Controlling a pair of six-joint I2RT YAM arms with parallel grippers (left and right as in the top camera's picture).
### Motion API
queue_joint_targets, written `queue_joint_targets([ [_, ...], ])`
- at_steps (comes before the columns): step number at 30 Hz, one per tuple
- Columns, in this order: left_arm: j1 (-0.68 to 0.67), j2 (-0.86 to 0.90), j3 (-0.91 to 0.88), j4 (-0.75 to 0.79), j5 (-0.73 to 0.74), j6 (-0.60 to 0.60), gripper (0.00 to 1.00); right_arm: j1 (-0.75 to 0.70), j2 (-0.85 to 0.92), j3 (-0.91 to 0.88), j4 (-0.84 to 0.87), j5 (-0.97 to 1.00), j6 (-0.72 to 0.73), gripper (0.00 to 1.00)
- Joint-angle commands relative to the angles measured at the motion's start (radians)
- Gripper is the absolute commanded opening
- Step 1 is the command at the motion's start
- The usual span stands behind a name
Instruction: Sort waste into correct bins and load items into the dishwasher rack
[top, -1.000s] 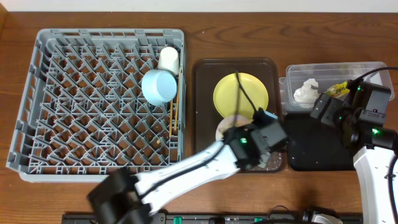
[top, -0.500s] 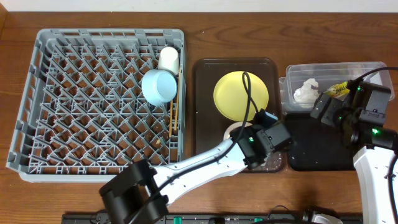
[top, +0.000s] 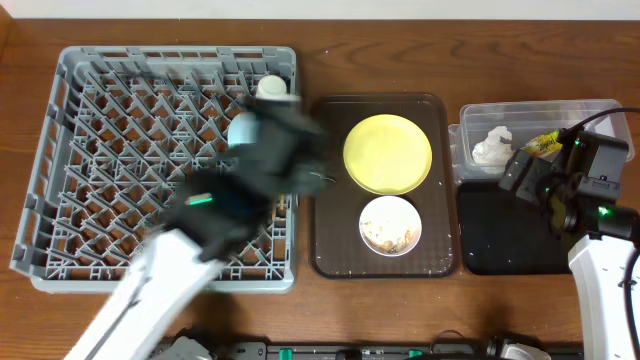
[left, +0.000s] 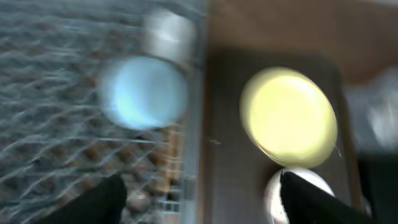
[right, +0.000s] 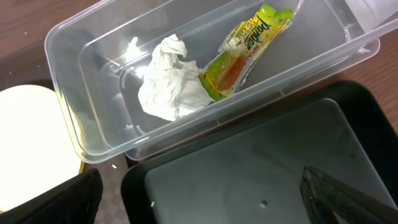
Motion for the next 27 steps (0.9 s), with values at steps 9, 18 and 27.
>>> queue_joint_targets([
  [9, 0.321, -0.201, 0.014, -0.057, -0.025, -0.002, 0.86, -0.001, -0.009, 0.005, 0.028, -0.05, 0.098, 0.99],
  [18, 0.323, -0.211, 0.014, -0.057, -0.025, -0.002, 0.93, -0.001, -0.008, 0.005, -0.193, -0.507, 0.285, 0.92],
  [27, 0.323, -0.211, 0.014, -0.057, -0.025, -0.002, 0.93, 0.235, -0.008, 0.005, -0.119, -0.657, 0.162, 0.82],
])
